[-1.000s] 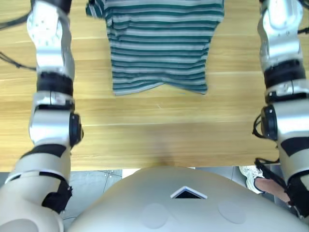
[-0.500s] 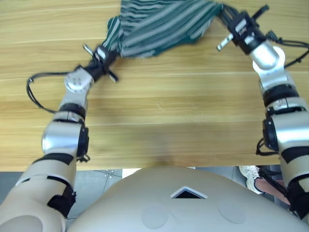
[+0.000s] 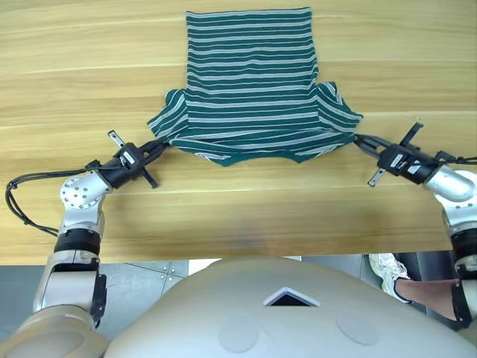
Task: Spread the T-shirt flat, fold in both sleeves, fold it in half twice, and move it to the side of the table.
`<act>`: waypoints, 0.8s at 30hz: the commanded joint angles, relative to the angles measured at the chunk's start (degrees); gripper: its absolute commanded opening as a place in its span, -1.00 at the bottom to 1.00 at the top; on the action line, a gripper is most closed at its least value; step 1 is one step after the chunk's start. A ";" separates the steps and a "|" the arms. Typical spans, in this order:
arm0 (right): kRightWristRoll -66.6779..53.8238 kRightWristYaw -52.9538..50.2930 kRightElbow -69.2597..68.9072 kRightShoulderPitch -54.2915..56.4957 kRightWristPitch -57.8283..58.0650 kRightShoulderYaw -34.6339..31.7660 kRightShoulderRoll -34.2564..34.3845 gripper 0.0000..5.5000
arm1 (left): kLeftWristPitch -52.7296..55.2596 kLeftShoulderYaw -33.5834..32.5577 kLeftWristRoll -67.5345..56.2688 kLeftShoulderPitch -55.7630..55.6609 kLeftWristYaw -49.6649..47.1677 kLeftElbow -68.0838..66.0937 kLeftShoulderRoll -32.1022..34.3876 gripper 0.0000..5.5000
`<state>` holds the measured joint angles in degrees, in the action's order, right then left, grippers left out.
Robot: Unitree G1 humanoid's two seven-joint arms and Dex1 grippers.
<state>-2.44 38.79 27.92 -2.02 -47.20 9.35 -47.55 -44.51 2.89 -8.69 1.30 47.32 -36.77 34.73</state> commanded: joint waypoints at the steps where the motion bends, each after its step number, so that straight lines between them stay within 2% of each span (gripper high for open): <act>1: 0.08 1.33 -4.83 -2.38 1.35 -0.07 0.67 -0.90 | 1.37 2.04 5.29 5.97 -2.87 4.36 -0.89 -0.88; 6: 0.07 2.43 -8.25 -4.94 2.29 -0.71 0.49 -0.63 | 2.76 3.65 5.15 10.85 -3.09 10.87 -0.54 -0.62; 9: 0.12 2.69 -10.17 -6.74 2.67 -1.17 0.26 -0.41 | 4.12 3.75 1.83 14.63 -1.12 15.69 0.84 -0.40; 12: 0.99 2.35 -11.62 -9.40 2.93 -2.38 -0.54 -0.19 | 4.56 2.23 0.21 18.18 -0.25 17.87 2.64 -0.21; 14: 0.94 1.90 -13.41 -12.41 3.39 -4.38 -1.68 -0.08 | 5.37 0.24 -5.58 22.84 2.06 21.45 4.26 -0.15; 18: -0.64 1.31 -19.91 -16.08 4.12 -7.49 -1.74 -0.08 | 14.09 -4.39 -28.81 27.74 9.68 35.84 3.55 -0.15; 21: -3.04 1.69 -27.62 -14.24 5.02 -5.84 0.59 -0.08 | 17.55 -4.06 -32.02 26.29 9.21 42.72 1.04 -0.15; 24: 3.62 0.41 -30.31 -9.65 6.08 -0.79 6.00 -0.08 | 18.71 -2.80 -28.74 24.13 7.75 44.44 -2.17 -0.15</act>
<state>-2.97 39.98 -1.62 -14.34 -42.20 6.09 -44.25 -26.90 -0.60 -39.98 26.63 55.81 7.19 33.93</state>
